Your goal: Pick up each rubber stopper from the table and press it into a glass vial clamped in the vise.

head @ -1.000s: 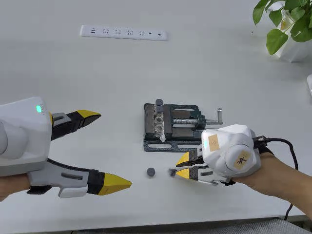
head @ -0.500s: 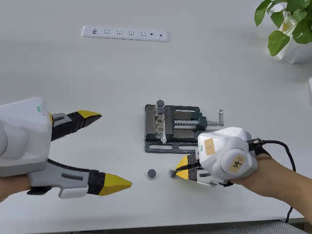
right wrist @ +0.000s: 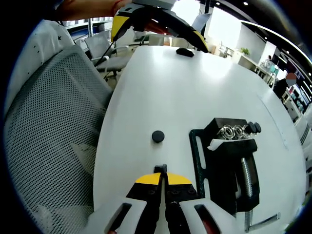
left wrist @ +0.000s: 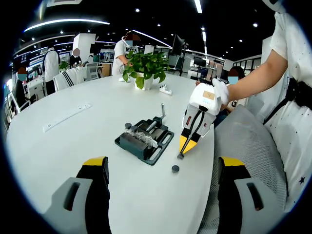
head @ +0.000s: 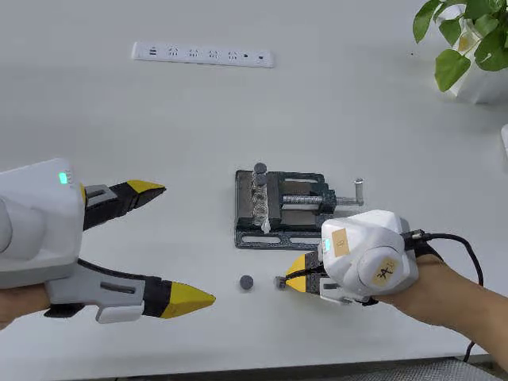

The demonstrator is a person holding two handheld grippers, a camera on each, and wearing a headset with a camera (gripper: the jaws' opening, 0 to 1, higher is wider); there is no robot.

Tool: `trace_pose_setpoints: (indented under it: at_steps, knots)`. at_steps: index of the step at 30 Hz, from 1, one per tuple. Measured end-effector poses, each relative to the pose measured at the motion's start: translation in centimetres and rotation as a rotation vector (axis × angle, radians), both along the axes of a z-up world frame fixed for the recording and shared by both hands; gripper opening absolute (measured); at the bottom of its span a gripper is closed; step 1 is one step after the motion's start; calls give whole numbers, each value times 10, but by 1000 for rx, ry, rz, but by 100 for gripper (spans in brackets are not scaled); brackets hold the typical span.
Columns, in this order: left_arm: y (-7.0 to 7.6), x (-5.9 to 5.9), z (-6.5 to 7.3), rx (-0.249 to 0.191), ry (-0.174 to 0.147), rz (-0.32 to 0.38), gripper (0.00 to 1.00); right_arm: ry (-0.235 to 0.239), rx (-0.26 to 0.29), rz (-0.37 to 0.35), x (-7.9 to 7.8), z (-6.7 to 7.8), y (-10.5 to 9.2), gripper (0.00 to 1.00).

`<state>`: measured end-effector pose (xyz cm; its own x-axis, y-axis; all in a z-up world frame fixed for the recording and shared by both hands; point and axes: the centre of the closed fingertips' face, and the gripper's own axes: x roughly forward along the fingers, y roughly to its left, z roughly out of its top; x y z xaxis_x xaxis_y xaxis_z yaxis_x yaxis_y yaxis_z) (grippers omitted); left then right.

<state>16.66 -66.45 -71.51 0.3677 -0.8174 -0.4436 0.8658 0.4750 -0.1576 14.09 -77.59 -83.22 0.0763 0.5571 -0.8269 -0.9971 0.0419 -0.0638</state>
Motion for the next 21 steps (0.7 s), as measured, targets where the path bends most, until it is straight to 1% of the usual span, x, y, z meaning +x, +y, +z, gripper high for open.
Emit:
trace_pose_setpoints:
  at_steps: [7,12,14,15,17,19,21]
  knots:
    - [-1,-1,0,0,2,-2,92,5,13,-15,0,1,0,0]
    - [-2,0,1,-2,2,-1,92,13,29,-39,0,2,-1,0]
    - [-2,0,1,-4,2,-1,92,14,40,-57,2,5,-2,0]
    - [-3,0,2,-4,0,-1,92,17,59,-74,3,9,-2,0]
    - [-3,0,3,-7,0,0,92,18,74,-95,6,13,-4,0]
    - [-4,1,4,-11,-3,1,92,25,121,-143,9,22,-4,0]
    - [-5,1,6,-15,-5,4,91,25,167,-188,13,34,-5,0]
